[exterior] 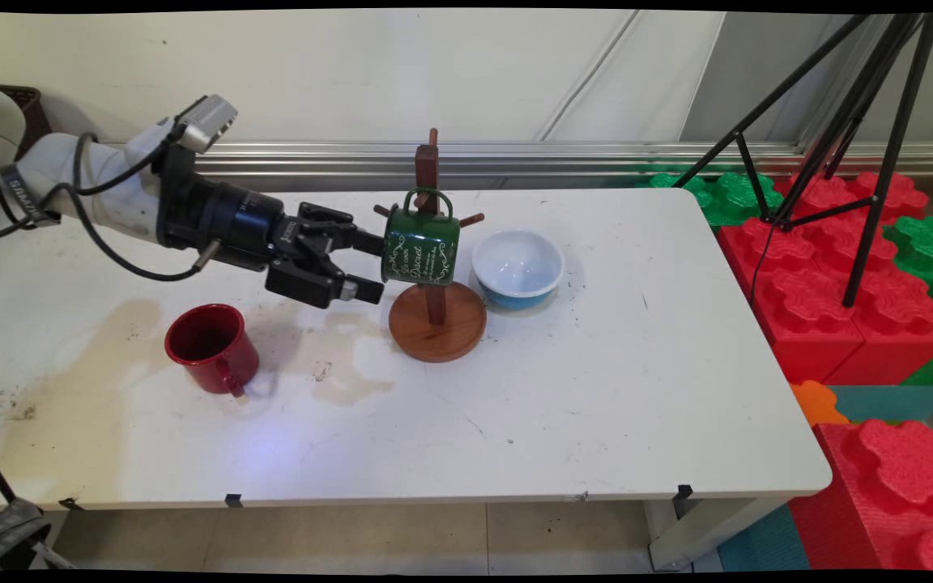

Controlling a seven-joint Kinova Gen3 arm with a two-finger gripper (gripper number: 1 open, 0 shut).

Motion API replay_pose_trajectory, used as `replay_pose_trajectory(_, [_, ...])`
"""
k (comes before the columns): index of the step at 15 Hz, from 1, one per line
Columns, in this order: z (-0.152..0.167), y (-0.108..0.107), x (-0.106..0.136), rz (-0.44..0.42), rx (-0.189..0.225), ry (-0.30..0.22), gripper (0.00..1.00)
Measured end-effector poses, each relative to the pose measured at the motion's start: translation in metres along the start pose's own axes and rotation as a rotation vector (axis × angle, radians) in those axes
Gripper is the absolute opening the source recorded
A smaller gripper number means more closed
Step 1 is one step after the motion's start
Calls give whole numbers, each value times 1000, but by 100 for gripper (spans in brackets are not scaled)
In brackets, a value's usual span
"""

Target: Pick up the green mug from the rack

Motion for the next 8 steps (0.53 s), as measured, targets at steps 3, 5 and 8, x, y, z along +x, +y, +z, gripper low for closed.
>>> replay_pose_trajectory(3, [10, -1, -2, -12, 3, 8, 100])
replay_pose_trajectory(5, [15, -1, -2, -19, 6, 14, 100])
replay_pose_trajectory(8, [22, -1, -4, -29, 8, 21, 100])
